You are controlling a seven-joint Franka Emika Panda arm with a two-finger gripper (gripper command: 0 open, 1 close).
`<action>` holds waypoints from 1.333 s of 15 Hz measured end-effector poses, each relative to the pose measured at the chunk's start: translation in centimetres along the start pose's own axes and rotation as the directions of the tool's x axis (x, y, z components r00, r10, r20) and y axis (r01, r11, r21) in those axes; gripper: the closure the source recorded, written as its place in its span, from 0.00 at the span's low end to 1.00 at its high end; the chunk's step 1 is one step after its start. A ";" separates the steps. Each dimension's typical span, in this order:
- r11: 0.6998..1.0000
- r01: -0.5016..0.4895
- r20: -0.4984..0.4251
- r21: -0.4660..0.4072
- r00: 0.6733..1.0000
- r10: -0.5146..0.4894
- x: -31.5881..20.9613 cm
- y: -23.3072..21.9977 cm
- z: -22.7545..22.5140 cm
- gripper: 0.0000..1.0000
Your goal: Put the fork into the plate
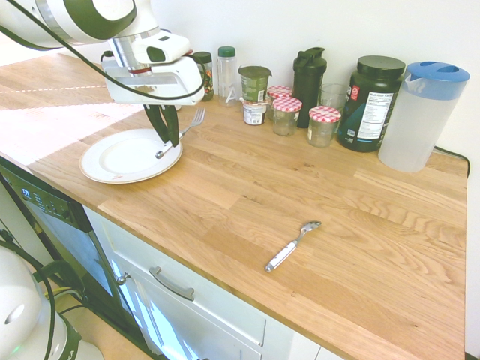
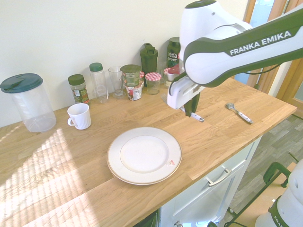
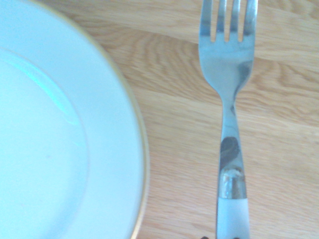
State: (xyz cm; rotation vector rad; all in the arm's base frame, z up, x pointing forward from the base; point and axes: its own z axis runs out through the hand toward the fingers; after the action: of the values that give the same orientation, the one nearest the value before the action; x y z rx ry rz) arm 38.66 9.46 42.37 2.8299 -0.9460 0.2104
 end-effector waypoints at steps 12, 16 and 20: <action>0.971 0.226 0.071 -0.082 0.973 -0.221 -3.9 -13.8 5.1 1.00; 0.957 0.268 0.083 -0.111 0.962 -0.260 -4.9 -16.5 6.1 1.00; 0.948 0.283 0.080 -0.146 0.958 -0.274 -6.3 -18.2 6.4 0.00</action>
State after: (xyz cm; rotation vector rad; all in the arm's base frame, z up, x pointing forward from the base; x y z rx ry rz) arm 45.31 26.34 33.20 2.7926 -0.5340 0.0179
